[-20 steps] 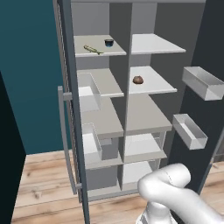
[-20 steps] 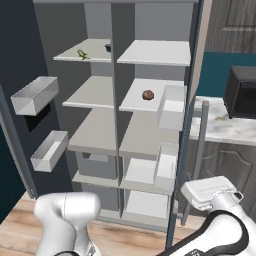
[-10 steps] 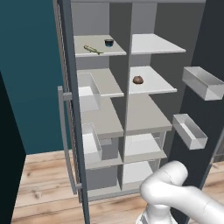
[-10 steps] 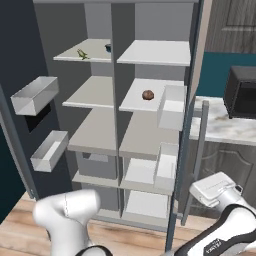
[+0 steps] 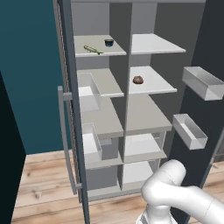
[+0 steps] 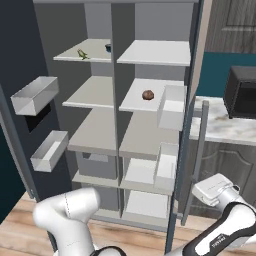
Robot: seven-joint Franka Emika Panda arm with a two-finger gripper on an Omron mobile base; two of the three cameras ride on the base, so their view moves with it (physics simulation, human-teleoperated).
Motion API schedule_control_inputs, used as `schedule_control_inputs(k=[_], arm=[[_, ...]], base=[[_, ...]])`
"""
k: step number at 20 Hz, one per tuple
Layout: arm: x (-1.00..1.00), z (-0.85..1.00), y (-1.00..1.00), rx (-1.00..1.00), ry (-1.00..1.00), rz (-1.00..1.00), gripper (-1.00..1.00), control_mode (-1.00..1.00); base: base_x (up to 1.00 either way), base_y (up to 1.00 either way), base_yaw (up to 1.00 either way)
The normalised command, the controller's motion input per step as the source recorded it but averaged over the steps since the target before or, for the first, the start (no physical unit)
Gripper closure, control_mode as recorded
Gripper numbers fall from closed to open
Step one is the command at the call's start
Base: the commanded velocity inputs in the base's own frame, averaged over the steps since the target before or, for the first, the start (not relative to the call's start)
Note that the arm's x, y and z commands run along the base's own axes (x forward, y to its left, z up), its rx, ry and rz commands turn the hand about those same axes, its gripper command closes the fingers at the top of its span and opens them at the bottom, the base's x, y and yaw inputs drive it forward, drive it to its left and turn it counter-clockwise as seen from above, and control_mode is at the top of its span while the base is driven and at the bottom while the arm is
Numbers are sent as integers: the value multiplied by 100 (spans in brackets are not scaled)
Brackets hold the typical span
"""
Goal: There's a fish in the fridge that needs to be moved to the freezer for freezing. Pick up the fish from the fridge, place it on any shelf in the freezer, and close the fridge and freezer doors when done.
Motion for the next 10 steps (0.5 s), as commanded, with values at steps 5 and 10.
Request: schedule_control_inputs(k=[5,10], arm=[[8,-7,-9,0,-1,0,-100,-100],[14,-16,-3,-6,1,0,-100,-100]], base=[[0,0,0],[0,0,0]])
